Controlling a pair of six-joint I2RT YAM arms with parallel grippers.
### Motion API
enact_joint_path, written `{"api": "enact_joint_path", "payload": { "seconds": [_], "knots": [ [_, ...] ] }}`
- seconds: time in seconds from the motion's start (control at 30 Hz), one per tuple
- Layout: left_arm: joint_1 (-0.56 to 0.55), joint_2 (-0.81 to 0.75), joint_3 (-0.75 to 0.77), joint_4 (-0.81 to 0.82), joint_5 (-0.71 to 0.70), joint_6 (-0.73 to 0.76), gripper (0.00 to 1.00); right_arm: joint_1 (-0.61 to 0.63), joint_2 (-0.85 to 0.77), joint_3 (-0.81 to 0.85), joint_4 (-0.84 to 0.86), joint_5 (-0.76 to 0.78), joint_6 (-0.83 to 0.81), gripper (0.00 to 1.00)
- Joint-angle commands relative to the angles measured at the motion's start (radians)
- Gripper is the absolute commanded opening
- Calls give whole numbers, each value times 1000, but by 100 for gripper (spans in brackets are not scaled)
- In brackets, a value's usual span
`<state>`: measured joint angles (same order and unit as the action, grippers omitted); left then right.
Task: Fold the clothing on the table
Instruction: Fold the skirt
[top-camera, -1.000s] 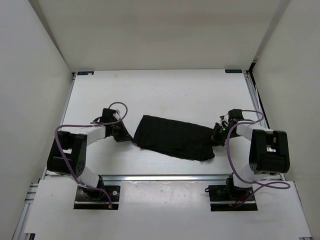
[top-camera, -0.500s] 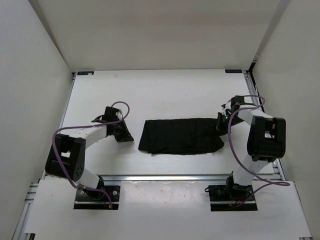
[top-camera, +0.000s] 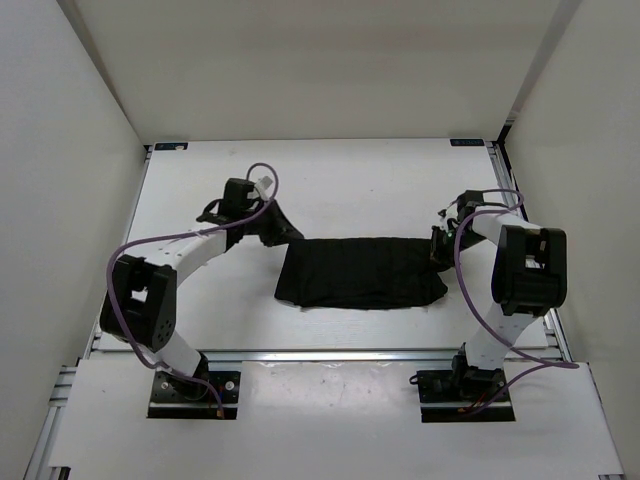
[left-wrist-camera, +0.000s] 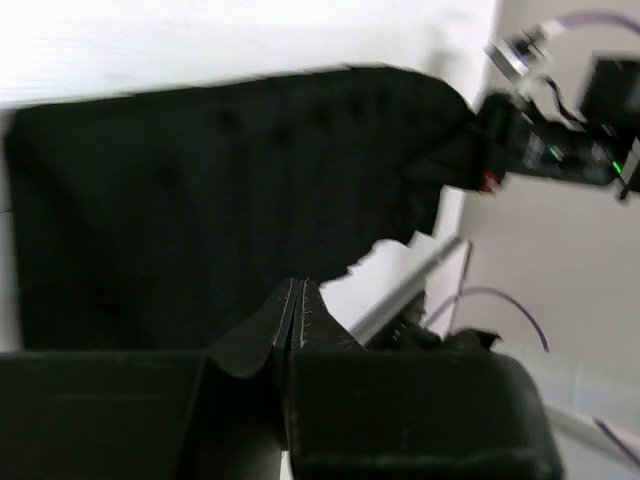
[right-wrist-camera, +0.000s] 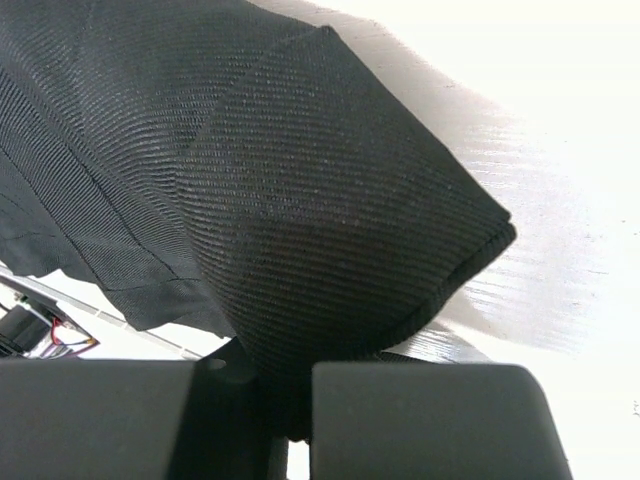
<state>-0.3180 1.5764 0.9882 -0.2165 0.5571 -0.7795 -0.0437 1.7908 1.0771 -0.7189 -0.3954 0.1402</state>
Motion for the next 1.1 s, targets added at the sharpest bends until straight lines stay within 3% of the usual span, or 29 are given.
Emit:
{"api": "enact_joint_path", "payload": {
  "seconds": [0.0,0.13,0.37,0.6,0.7,0.9,1.07],
  "knots": [
    [-68,36,7,92,72,-70,0,11,22,32,-39,-7,-11,0],
    [-116,62,10,-10,-122,6,0,21,21,52,-45,0,-16,1],
    [-75,39,-123,-112,-397,126,0,13,31,69,-53,0,-21,0],
    [-111,51,-241,-17,-388,99,0,5,39,83,-68,3,-25,0],
    [-151,80,-227,-35,-431,111,0,10,36,102,-92,-2,-17,0],
    [-181,93,-214,-27,-382,92,0,60,-36,199,-162,-9,12,0],
    [-207,111,-181,-29,-369,85,0,148,-90,317,-177,-118,77,0]
  ]
}}
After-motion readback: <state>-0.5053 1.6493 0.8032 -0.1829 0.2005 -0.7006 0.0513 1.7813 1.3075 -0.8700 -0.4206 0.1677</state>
